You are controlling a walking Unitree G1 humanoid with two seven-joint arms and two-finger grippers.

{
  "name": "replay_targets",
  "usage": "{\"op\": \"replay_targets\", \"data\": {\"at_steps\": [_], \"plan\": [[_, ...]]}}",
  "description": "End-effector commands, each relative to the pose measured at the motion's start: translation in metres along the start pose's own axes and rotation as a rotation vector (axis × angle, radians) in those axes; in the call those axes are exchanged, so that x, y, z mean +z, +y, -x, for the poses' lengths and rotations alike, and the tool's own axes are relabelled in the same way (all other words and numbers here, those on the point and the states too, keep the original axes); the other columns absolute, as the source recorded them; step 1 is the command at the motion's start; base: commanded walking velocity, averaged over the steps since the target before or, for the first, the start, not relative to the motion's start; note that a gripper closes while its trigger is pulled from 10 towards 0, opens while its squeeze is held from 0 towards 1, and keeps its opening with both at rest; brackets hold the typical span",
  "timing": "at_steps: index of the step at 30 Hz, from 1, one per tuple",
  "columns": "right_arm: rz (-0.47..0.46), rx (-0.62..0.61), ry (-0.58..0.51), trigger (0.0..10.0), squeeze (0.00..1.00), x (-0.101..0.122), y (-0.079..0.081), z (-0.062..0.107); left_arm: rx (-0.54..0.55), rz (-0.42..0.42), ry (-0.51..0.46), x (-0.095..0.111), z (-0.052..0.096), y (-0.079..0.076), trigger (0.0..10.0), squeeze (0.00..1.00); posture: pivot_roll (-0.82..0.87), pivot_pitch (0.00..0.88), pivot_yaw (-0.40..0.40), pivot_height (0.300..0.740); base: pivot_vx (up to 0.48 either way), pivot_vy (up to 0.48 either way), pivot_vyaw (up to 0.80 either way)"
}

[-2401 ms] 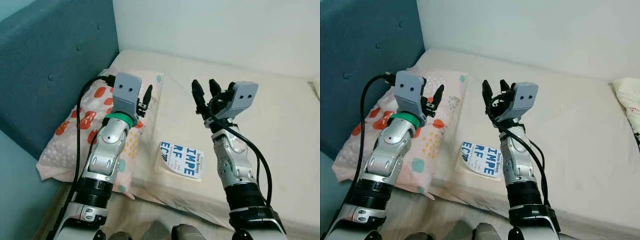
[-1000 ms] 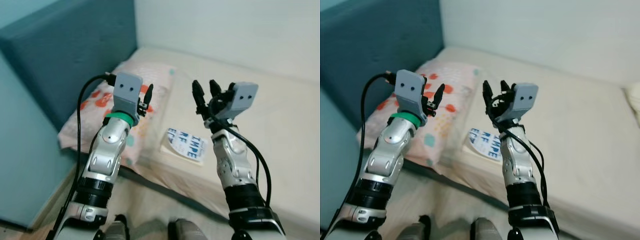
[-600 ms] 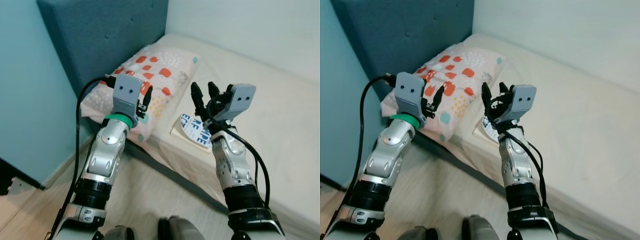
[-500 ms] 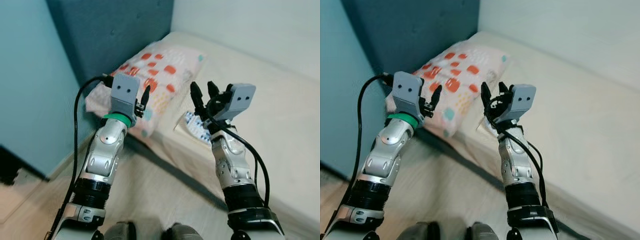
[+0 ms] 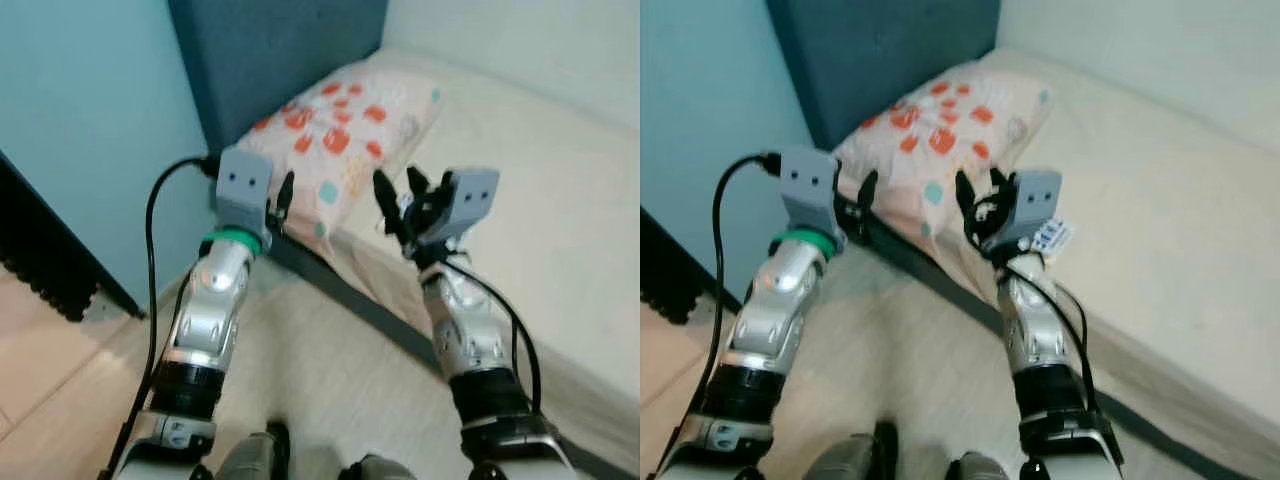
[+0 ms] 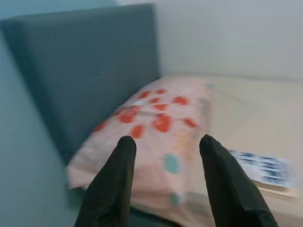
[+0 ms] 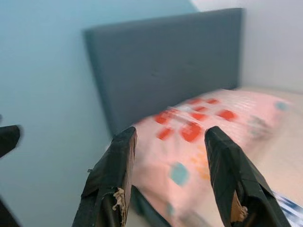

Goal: Clean up the room

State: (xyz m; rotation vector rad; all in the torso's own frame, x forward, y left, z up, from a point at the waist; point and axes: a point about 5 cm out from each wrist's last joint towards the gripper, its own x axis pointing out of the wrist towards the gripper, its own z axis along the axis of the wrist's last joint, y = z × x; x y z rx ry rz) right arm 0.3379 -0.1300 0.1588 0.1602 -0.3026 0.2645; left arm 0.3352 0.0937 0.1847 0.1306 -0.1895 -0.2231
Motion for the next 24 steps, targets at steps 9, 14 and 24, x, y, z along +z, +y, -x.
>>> {"op": "replay_targets", "data": {"at_steps": [9,14,24], "plan": [[0.045,0.024,0.155,10.0,0.00,-0.036,0.004,0.020,-0.036,-0.027,0.195,-0.046,0.023,0.006,10.0,0.00,-0.02,0.001,0.016,0.740,0.000,0.000,0.00],[0.045,0.022,0.187,10.0,0.00,-0.043,0.005,0.024,-0.034,-0.036,0.224,-0.055,0.029,0.007,10.0,0.00,-0.01,0.004,0.014,0.740,0.000,0.000,0.00],[0.029,0.022,0.223,10.0,0.00,-0.052,0.007,0.029,-0.051,-0.008,0.254,-0.060,0.031,0.001,10.0,0.00,-0.02,0.003,0.014,0.740,0.000,0.000,-0.63]]}}
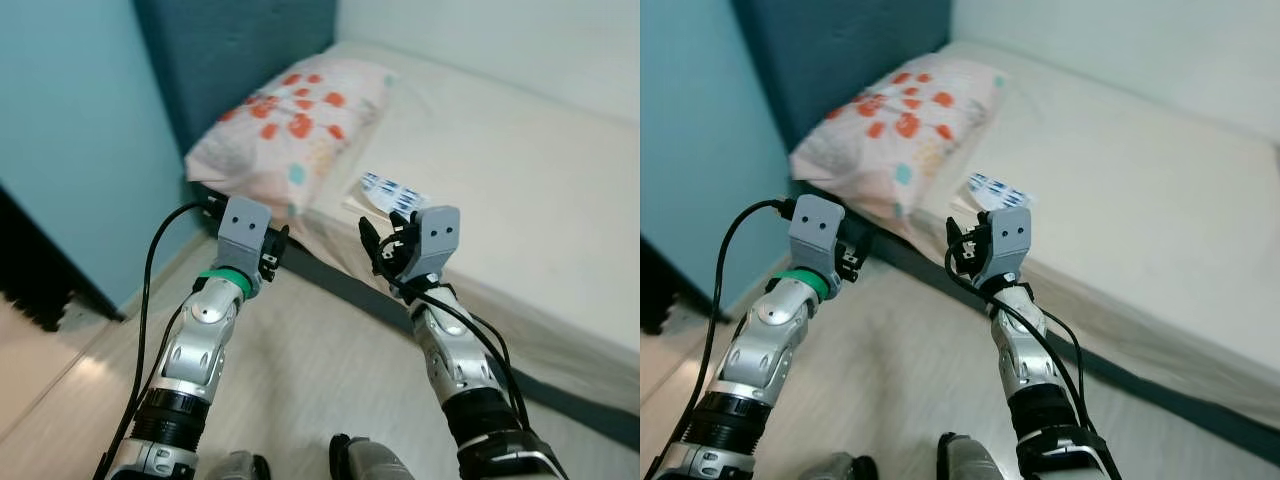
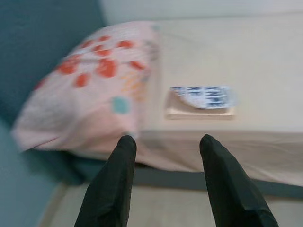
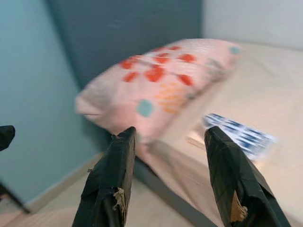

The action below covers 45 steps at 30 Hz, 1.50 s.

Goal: Clean up the room

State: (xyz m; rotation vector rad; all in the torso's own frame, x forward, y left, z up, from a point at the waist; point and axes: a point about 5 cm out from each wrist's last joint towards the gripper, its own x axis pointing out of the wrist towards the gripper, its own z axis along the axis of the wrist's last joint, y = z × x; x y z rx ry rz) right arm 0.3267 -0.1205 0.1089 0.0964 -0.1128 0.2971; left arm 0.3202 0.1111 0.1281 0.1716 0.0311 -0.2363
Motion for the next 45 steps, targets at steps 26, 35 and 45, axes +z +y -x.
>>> {"op": "replay_targets", "data": {"at_steps": [26,35,45], "plan": [[-0.023,0.095,0.486,10.0,0.00,-0.104,0.014,0.061,-0.062,-0.087,0.403,-0.112,0.036,-0.002,10.0,0.00,-0.02,0.013,-0.018,0.740,0.000,0.000,-0.74],[-0.010,0.096,0.489,10.0,0.00,-0.106,0.012,0.063,-0.057,-0.092,0.403,-0.115,0.037,-0.002,10.0,0.00,-0.02,0.019,-0.021,0.740,0.000,0.000,-0.75],[-0.001,0.104,0.481,10.0,0.00,-0.106,0.013,0.060,-0.049,-0.099,0.393,-0.117,0.036,0.000,10.0,0.00,-0.01,0.012,-0.017,0.740,0.000,0.000,-0.75]]}}
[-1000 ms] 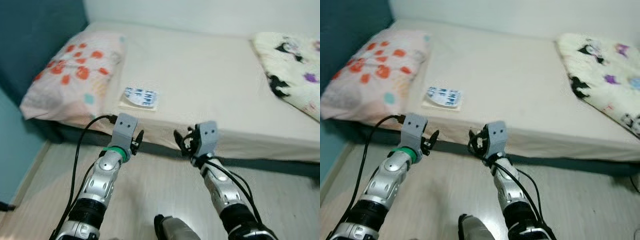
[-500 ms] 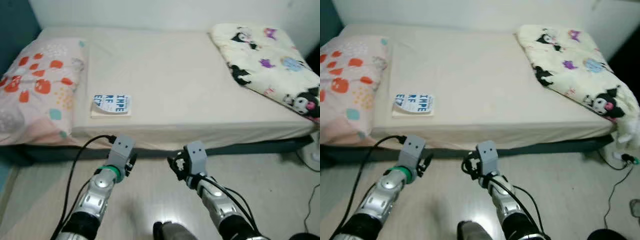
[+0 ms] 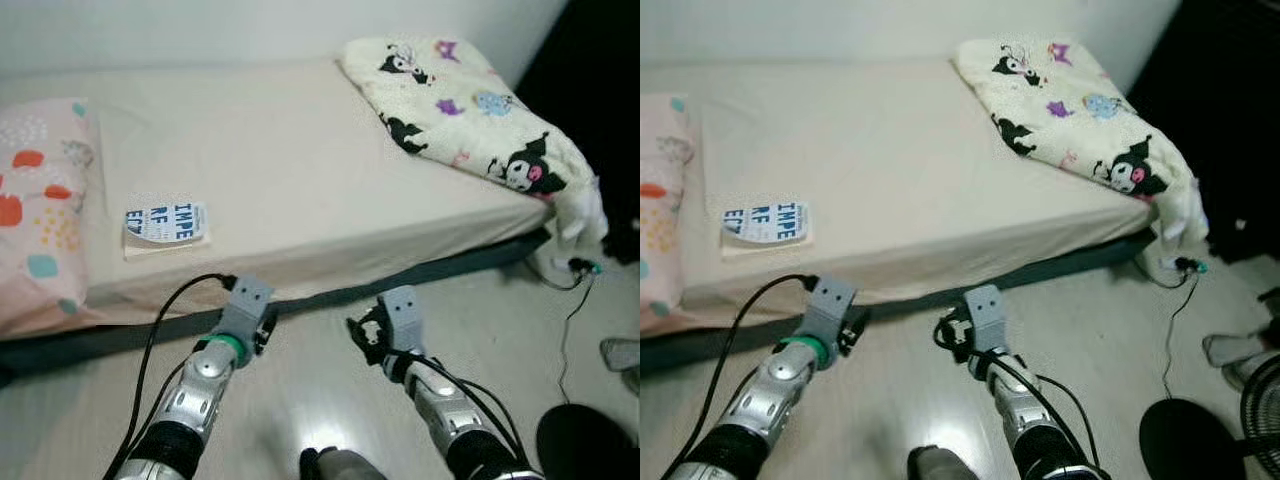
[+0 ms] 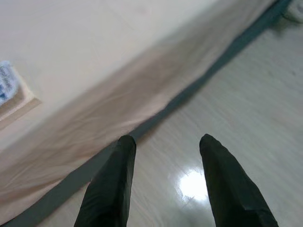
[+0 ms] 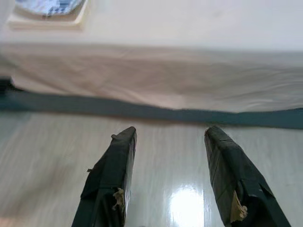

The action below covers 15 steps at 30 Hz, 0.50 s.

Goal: Clean up the room

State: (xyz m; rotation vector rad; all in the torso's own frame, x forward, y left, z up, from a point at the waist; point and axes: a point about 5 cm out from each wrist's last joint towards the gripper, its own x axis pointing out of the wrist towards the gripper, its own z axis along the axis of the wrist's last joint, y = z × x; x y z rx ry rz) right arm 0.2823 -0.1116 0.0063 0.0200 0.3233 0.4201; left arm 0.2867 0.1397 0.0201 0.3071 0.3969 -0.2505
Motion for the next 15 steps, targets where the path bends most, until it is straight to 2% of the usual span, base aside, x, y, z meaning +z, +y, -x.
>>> {"op": "replay_targets", "data": {"at_steps": [1,15], "plan": [[-0.005,-0.003,0.036,10.0,0.00,-0.0099,0.0005,0.0036,-0.001,-0.007,0.016,-0.0052,-0.0003,-0.0016,10.0,0.00,-0.01,0.011,-0.015,0.740,0.000,0.000,-0.74],[0.001,-0.007,0.027,10.0,0.00,-0.0080,-0.0002,0.0018,0.001,-0.019,0.000,-0.0020,-0.0039,-0.0008,10.0,0.00,-0.01,0.000,-0.013,0.740,0.000,0.000,-0.75]]}}
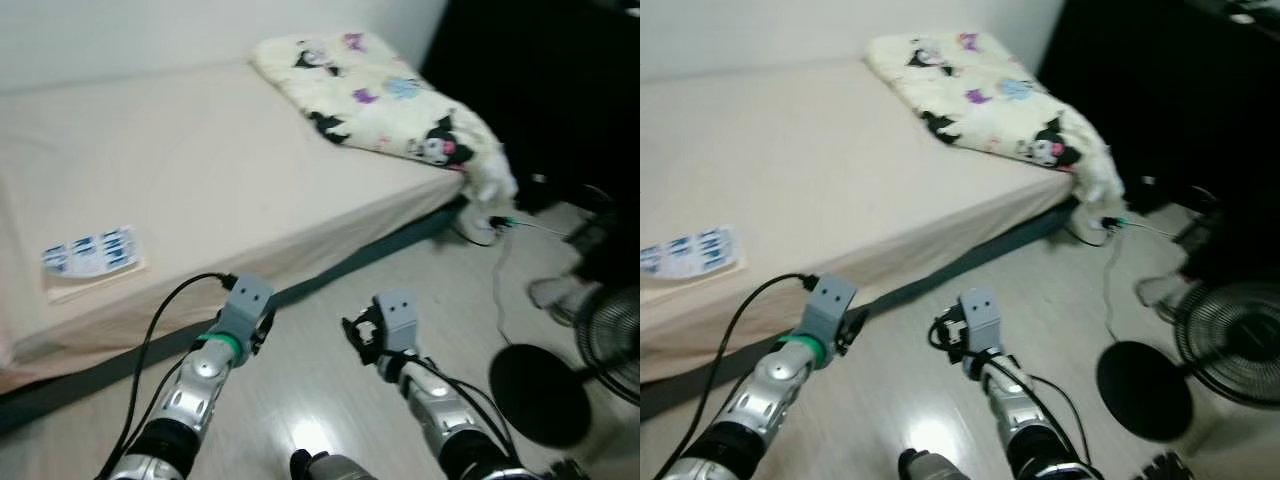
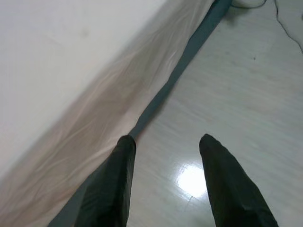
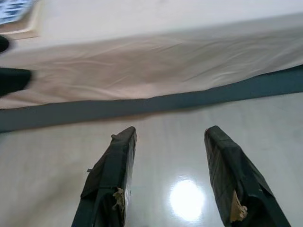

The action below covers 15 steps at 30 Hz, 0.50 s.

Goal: Clean up the room

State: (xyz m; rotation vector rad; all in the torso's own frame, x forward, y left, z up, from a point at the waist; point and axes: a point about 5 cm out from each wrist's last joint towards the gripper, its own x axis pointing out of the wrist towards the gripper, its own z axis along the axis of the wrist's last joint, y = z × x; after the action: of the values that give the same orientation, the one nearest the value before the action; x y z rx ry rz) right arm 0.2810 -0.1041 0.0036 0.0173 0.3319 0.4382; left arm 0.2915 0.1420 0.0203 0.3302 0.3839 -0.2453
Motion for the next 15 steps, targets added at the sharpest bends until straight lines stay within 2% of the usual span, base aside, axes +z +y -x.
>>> {"op": "replay_targets", "data": {"at_steps": [1,15], "plan": [[-0.003,-0.024,0.017,10.0,0.00,-0.0054,-0.0073,0.0046,-0.009,0.004,0.008,-0.0030,-0.0002,-0.0043,10.0,0.00,-0.01,0.000,-0.013,0.740,0.000,0.000,-0.75],[-0.005,-0.025,0.018,10.0,0.00,-0.0062,-0.0078,0.0048,-0.004,0.011,0.009,-0.0038,-0.0008,-0.0043,10.0,0.00,-0.01,0.001,-0.015,0.740,0.000,0.000,-0.74]]}}
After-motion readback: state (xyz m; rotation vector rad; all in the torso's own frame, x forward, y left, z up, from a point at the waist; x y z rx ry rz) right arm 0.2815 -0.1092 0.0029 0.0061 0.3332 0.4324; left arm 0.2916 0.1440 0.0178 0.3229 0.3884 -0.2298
